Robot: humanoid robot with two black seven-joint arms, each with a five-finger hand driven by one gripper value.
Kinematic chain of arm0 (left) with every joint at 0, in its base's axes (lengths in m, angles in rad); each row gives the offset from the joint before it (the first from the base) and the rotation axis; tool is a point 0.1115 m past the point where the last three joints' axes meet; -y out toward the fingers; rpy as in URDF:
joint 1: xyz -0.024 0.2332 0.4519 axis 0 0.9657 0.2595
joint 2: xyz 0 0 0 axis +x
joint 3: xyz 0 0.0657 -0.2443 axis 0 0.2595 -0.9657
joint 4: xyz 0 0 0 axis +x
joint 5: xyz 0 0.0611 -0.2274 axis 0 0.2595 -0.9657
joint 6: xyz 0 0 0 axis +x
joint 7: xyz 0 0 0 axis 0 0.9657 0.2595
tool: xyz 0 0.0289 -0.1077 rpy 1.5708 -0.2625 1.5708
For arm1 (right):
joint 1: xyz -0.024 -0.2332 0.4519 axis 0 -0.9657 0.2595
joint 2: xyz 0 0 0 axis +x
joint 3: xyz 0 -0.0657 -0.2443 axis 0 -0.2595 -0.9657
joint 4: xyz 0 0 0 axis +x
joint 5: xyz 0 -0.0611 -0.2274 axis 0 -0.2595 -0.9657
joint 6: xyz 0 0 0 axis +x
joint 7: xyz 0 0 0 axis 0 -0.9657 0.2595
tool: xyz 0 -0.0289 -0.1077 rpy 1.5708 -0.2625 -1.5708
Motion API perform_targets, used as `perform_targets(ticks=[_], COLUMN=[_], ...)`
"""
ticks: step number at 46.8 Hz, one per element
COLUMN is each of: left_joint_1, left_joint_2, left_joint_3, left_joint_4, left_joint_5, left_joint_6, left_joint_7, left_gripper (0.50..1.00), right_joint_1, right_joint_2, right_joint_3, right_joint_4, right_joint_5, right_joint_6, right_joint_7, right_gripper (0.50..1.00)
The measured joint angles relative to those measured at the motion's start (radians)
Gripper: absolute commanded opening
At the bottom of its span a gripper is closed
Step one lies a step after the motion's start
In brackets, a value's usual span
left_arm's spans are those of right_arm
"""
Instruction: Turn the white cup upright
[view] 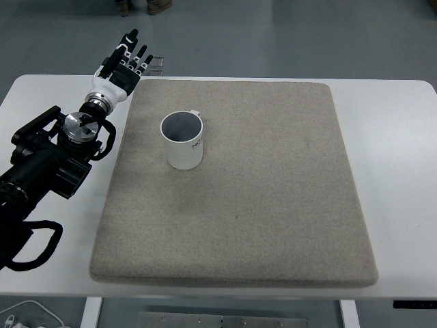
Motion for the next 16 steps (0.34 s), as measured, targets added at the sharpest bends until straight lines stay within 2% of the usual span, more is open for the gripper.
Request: perform_targets(ticks=[16], left_joint_1=[-0.009], left_joint_2=[-0.017], left_joint_3=[-0.024], left_joint_4=[0.003], left_joint_5=[0.0], left_joint_6=[0.008], left_joint_7=[0.0], left_gripper=[0.999], right_joint_1=[0.0], right_joint_2=[0.0], right_joint_3=[-0.002], right_joint_4=[0.0], right_joint_5=[0.001], right_joint_6=[-0.002], right_joint_7=[0.0], right_gripper=[0.93])
